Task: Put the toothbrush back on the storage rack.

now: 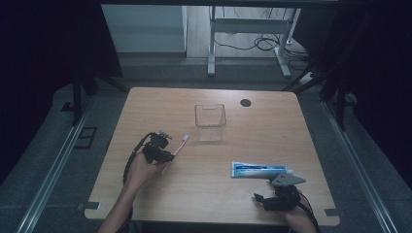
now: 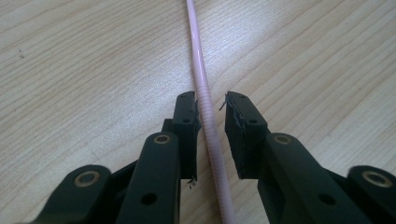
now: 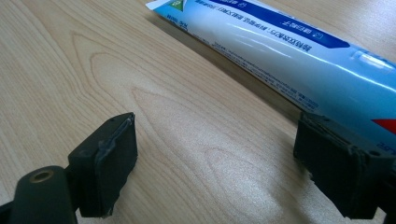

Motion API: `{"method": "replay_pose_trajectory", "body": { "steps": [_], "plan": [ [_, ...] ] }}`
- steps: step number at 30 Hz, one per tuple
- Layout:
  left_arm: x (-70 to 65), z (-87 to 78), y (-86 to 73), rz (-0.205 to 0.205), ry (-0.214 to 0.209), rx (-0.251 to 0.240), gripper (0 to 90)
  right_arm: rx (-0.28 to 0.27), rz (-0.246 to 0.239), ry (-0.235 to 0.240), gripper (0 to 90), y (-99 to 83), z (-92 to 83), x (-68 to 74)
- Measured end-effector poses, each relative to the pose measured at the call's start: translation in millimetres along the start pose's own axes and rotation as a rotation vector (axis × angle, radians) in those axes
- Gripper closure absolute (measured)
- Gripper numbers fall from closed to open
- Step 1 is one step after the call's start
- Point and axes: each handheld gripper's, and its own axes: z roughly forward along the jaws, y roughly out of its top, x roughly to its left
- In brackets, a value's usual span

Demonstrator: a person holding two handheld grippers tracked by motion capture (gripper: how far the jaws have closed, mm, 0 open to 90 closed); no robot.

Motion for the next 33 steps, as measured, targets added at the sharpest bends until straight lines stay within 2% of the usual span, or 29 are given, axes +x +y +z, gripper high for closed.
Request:
{"method": "replay_pose_trajectory", "body": {
  "steps": [1, 6, 12, 18, 21, 25, 26, 29, 33],
  "plan": [
    [0.0, 0.0, 0.0, 0.000, 0.000, 0.000, 73.1, 0.000, 0.000, 0.000, 13.4, 0.0, 0.0, -0.1],
    [-1.3, 5.7, 12.1, -0.004, 0.015, 0.068, 71.5, 0.002, 0.000, 0.002, 13.4, 0.1, -0.2, -0.3],
    [-2.1, 11.9, 25.2, 0.007, 0.053, 0.139, 69.4, 0.002, 0.000, 0.002, 13.3, 0.1, -0.2, -0.3],
    [-0.8, 20.0, 32.6, 0.008, 0.061, 0.205, 68.9, 0.001, -0.001, 0.003, 13.3, 0.0, -0.1, -0.3],
    [-0.3, 22.1, 34.5, -0.004, 0.058, 0.212, 69.3, 0.002, -0.001, 0.004, 13.4, 0.0, -0.3, -0.5],
    [0.5, 22.4, 37.5, -0.002, 0.064, 0.238, 73.5, 0.002, -0.001, 0.004, 13.3, 0.0, -0.3, -0.5],
    [0.3, 23.3, 39.6, -0.011, 0.065, 0.252, 74.6, 0.002, -0.001, 0.004, 13.4, 0.0, -0.3, -0.5],
    [0.6, 23.6, 42.8, -0.003, 0.066, 0.288, 80.7, 0.002, -0.001, 0.004, 13.4, 0.0, -0.3, -0.5],
    [-0.2, 24.1, 43.7, -0.002, 0.066, 0.291, 84.0, 0.001, 0.000, 0.003, 13.3, 0.0, -0.2, -0.4]
  ]
}}
